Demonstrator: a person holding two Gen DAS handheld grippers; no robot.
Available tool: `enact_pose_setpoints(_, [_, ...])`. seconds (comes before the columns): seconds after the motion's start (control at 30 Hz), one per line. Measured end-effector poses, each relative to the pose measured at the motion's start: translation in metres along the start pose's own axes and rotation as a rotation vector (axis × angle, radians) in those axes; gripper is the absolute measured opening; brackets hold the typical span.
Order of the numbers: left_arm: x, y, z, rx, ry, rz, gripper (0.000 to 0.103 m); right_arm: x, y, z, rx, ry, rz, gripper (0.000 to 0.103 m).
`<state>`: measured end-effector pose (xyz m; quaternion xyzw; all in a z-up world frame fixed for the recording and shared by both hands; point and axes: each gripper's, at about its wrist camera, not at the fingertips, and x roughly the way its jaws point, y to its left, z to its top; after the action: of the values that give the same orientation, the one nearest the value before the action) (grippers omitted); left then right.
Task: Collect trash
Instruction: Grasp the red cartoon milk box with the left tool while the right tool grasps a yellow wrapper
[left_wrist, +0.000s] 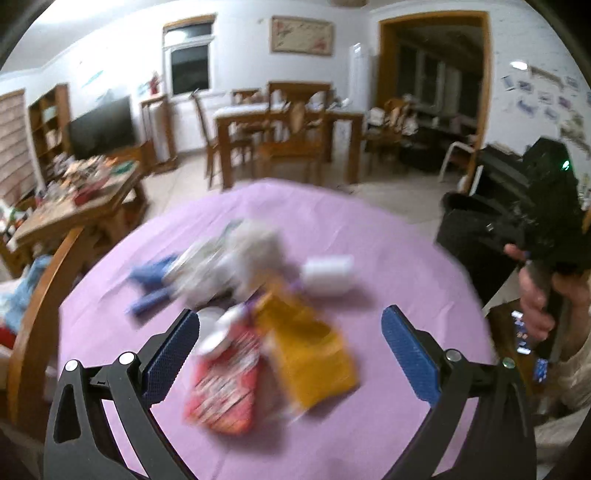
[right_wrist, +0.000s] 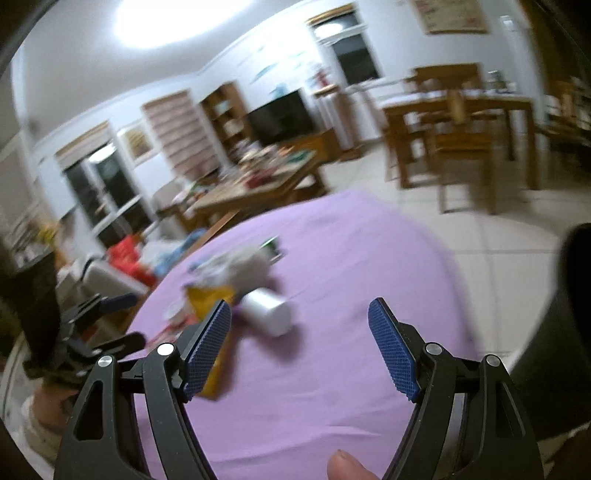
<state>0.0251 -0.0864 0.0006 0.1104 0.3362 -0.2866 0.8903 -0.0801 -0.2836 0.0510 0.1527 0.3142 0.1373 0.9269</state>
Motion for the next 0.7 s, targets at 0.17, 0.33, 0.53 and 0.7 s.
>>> enact_pose_setpoints(0.17, [0.013,0.02,-0.021,0.008,0.101,0.028,0.098,0.054,0.048,-0.011,-0.047,0.143,0.1,0.076])
enact_pose_setpoints(0.33, [0.026,0.034,-0.033,-0.021,0.138,-0.003,0.08,0.097,0.07,-0.024,-0.06,0.266,0.114,0.076])
enact_pose_setpoints(0.53, [0.041,0.042,-0.047,-0.056,0.193,-0.024,0.067,0.131,0.078,-0.029,-0.066,0.339,0.106,0.076])
enact_pose_setpoints(0.7, [0.039,0.053,-0.054,-0.091,0.179,-0.067,0.05,0.144,0.083,-0.026,-0.09,0.353,0.119,0.05])
